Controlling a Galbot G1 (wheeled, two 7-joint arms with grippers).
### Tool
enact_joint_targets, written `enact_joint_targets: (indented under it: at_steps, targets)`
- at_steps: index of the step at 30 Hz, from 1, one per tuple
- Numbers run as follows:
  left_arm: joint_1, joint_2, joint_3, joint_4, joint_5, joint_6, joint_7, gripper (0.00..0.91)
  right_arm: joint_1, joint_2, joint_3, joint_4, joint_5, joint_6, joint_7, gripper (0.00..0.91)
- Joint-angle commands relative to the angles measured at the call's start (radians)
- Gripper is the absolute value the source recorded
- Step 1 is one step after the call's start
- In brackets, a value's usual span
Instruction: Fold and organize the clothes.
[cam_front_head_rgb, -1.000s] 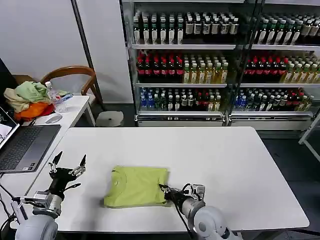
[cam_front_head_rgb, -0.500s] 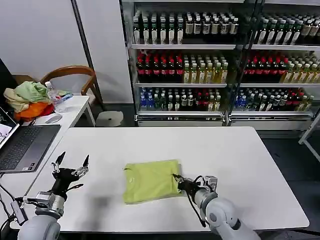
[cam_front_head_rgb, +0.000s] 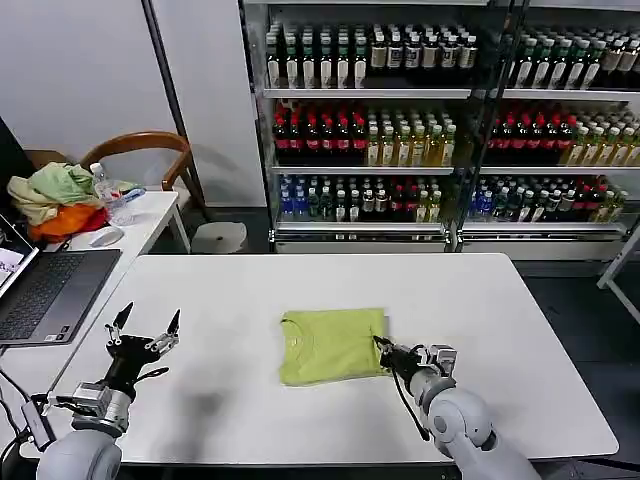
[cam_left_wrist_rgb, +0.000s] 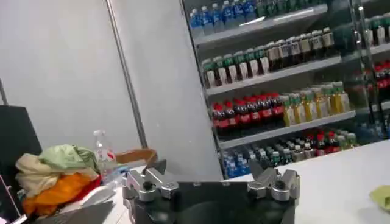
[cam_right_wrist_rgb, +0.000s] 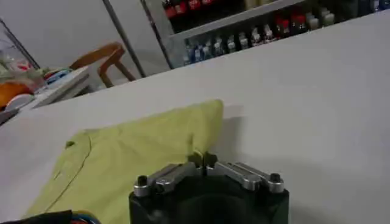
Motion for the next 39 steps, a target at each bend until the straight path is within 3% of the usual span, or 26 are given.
enact_joint_targets:
  at_steps: [1,2,3,4,9,11,13,16,21,25,29,39]
  targets:
    - [-0.001,0.001,0.008,0.003,0.001,0.001,-0.001,0.907,-0.008,-0.002,0.023,-0.022,-0.041,0.028,-0.013,0.0]
    - [-0.002,0.002,0.009,0.004,0.001,0.001,-0.001,0.907,-0.005,-0.002,0.023,-0.023,-0.047,0.028,-0.013,0.0]
    - [-0.004,0.002,0.009,0.007,0.001,0.0,0.0,0.907,-0.003,-0.002,0.025,-0.023,-0.057,0.026,-0.022,0.081]
    - [-0.007,0.003,0.011,0.007,0.001,0.001,-0.001,0.907,0.0,-0.002,0.026,-0.022,-0.062,0.037,-0.034,0.907]
    - [-0.01,-0.004,0.02,-0.007,-0.002,0.009,-0.011,0.907,-0.008,-0.018,0.039,0.026,-0.095,0.044,-0.044,0.907]
    - [-0.012,-0.007,0.027,-0.01,-0.002,0.006,-0.01,0.907,-0.017,-0.031,0.048,0.048,-0.158,0.045,-0.043,0.907]
    - [-0.019,-0.007,0.035,-0.013,-0.002,0.007,-0.01,0.907,-0.033,-0.058,0.072,0.07,-0.284,0.043,-0.048,0.907]
    - [-0.031,-0.011,0.047,-0.014,-0.001,0.006,-0.01,0.907,-0.052,-0.087,0.123,0.095,-0.339,0.042,-0.063,0.907]
    - [-0.061,-0.009,0.075,-0.005,-0.001,0.0,-0.012,0.907,-0.03,-0.099,0.203,0.085,-0.394,0.107,-0.071,0.907]
    - [-0.086,0.002,0.081,0.018,-0.002,-0.022,-0.006,0.907,0.002,-0.087,0.235,0.039,-0.504,0.189,-0.075,0.907]
    - [-0.101,0.017,0.081,0.024,-0.008,-0.031,0.004,0.907,0.025,-0.069,0.241,-0.007,-0.529,0.279,-0.073,0.907]
    - [-0.159,0.007,0.097,0.064,0.02,-0.04,0.041,0.907,0.064,-0.061,0.26,-0.047,-0.514,0.299,-0.081,0.907]
